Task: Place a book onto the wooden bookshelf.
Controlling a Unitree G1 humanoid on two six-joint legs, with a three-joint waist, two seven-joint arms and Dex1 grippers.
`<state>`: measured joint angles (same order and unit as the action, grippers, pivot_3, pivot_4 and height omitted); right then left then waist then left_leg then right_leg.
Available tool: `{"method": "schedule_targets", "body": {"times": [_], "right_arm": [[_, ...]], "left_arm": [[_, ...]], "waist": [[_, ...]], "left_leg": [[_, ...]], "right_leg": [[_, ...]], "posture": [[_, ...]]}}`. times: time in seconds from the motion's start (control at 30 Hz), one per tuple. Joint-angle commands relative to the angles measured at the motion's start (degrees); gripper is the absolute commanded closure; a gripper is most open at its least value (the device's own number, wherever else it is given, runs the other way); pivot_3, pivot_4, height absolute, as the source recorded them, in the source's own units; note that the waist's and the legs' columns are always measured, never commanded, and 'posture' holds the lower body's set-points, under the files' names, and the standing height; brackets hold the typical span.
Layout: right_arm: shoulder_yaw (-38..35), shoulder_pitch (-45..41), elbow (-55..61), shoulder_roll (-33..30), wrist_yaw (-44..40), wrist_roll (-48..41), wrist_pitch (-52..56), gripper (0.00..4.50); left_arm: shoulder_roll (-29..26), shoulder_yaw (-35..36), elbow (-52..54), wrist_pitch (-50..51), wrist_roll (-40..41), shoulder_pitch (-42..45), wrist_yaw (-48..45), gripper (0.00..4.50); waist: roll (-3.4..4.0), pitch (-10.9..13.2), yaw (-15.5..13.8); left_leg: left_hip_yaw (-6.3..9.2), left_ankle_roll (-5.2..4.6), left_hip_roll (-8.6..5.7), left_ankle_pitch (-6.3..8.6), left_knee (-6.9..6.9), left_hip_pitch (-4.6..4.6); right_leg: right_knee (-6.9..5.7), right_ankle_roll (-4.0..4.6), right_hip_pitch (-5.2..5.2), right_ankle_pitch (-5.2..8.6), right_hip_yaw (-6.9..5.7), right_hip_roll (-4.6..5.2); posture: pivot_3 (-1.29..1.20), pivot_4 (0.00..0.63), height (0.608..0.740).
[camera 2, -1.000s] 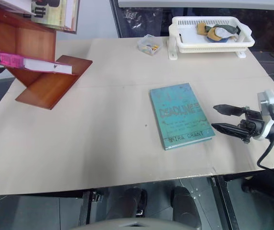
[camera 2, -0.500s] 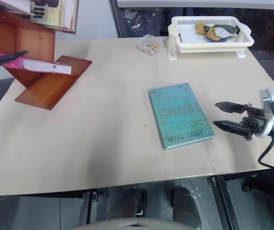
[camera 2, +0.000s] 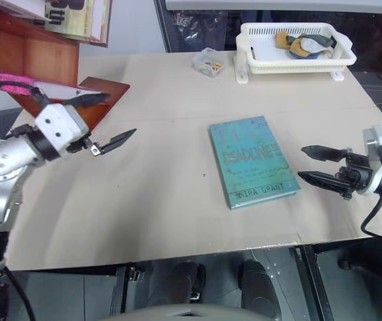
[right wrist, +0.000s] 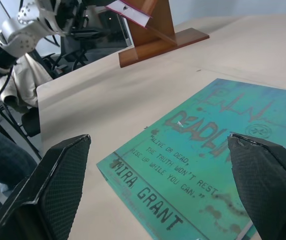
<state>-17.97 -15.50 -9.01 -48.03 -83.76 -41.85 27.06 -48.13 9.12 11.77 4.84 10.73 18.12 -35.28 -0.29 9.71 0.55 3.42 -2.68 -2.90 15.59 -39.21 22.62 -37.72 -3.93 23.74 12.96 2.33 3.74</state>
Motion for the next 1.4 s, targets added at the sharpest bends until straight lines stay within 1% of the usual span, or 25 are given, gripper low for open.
{"method": "schedule_targets", "body": {"times": [0.03,0.17,0.27,0.37,0.53,0.63,0.83,0.9,1.07,1.2,1.3,1.4], "right_arm": [[-2.26,0.26,1.91,-0.71,-0.08,-0.93,-0.86,0.00],[-2.31,0.85,2.47,-0.41,0.19,-0.83,-0.81,0.00],[-2.45,1.10,2.68,-0.53,0.32,-0.90,-0.73,0.00],[-2.64,1.22,2.75,-0.74,0.38,-0.93,-0.63,0.00],[-2.79,1.64,3.31,-0.64,0.70,-0.91,-0.64,0.00],[-2.94,1.92,3.58,-0.59,0.94,-0.96,-0.62,0.00],[-3.64,3.23,4.56,-0.62,1.44,-1.20,-0.65,0.00],[-3.87,3.69,4.83,-0.69,1.63,-1.37,-0.60,0.00],[-4.74,5.47,6.11,-0.85,1.68,-2.11,0.03,0.00],[-4.79,8.13,6.53,-1.44,0.91,-1.07,-0.69,0.00],[-4.11,11.53,5.73,-2.51,-0.81,1.87,-3.71,0.00],[-3.66,15.02,3.59,-3.24,-2.28,5.91,-9.13,0.00]], "left_arm": [[6.53,2.46,1.10,1.20,-2.48,0.07,9.84,0.15],[14.66,2.86,1.68,1.03,-4.37,0.48,17.49,0.15],[18.67,5.15,1.00,1.43,-4.84,1.23,22.55,0.15],[20.68,8.30,-0.13,1.72,-3.61,2.40,25.80,0.15],[22.42,11.57,-1.77,2.29,-1.23,3.72,27.90,0.15],[21.67,11.96,-2.86,1.67,-1.82,3.93,27.75,0.15],[21.39,7.97,-0.87,1.67,-0.34,2.35,21.50,0.15],[21.17,7.05,0.44,2.42,0.95,1.59,18.94,0.15],[19.62,5.46,4.73,7.36,7.25,-1.35,11.21,0.15],[16.36,5.03,9.55,14.32,14.04,-9.18,3.56,0.15],[13.75,3.71,12.85,18.67,16.03,-16.12,-0.23,0.15],[12.24,2.95,16.20,21.60,17.21,-21.47,-1.80,0.15]], "waist": [[0.00,-0.01,-0.10],[-0.01,-0.01,-0.08],[-0.03,-0.01,-0.19],[-0.03,-0.01,-0.18],[-0.04,-0.01,-0.24],[-0.04,-0.02,-0.32],[-0.04,-0.02,-0.33],[-0.04,-0.02,-0.30],[-0.04,-0.02,-0.39],[-0.02,-0.03,-0.06],[-0.02,-0.02,-0.01],[-0.02,-0.02,-0.23]], "left_leg": [[0.01,0.00,-0.01,0.00,0.00,0.00],[0.01,0.01,-0.01,0.00,0.00,0.01],[0.03,0.01,-0.01,0.00,0.00,0.03],[0.03,0.01,-0.03,0.00,0.00,0.03],[0.03,0.02,-0.04,0.00,0.00,0.03],[0.03,0.02,-0.08,0.00,0.00,0.03],[0.03,0.02,-0.07,0.00,0.01,0.02],[0.01,0.02,-0.09,0.00,0.01,0.02],[0.06,0.02,-0.07,0.00,0.03,0.05],[0.04,0.02,-0.06,0.01,0.06,0.04],[0.05,0.02,-0.03,0.01,0.09,0.04],[0.06,0.02,-0.02,0.01,0.11,0.04]], "right_leg": [[0.00,0.00,0.00,0.00,-0.01,0.06],[0.00,0.00,0.01,-0.01,0.00,0.09],[0.02,0.00,0.01,-0.01,-0.02,0.11],[0.01,0.00,0.01,-0.01,-0.01,0.13],[0.03,0.00,0.01,-0.01,-0.02,0.13],[0.03,0.00,0.00,-0.01,-0.03,0.17],[0.03,0.00,0.00,-0.01,-0.03,0.16],[0.04,0.00,-0.01,-0.01,-0.01,0.18],[0.07,0.01,0.00,0.00,-0.04,0.19],[0.10,0.01,0.00,0.00,0.00,0.20],[0.11,0.02,0.00,0.01,-0.01,0.20],[0.17,0.03,-0.02,0.01,-0.01,0.23]], "posture": [[0.00,0.150,0.740],[0.00,0.150,0.740],[0.00,0.150,0.740],[0.00,0.150,0.740],[0.00,0.150,0.740],[0.00,0.150,0.740],[0.00,0.150,0.740],[0.00,0.150,0.740],[0.00,0.150,0.740],[0.00,0.150,0.740],[0.00,0.150,0.740],[0.00,0.150,0.740]]}}
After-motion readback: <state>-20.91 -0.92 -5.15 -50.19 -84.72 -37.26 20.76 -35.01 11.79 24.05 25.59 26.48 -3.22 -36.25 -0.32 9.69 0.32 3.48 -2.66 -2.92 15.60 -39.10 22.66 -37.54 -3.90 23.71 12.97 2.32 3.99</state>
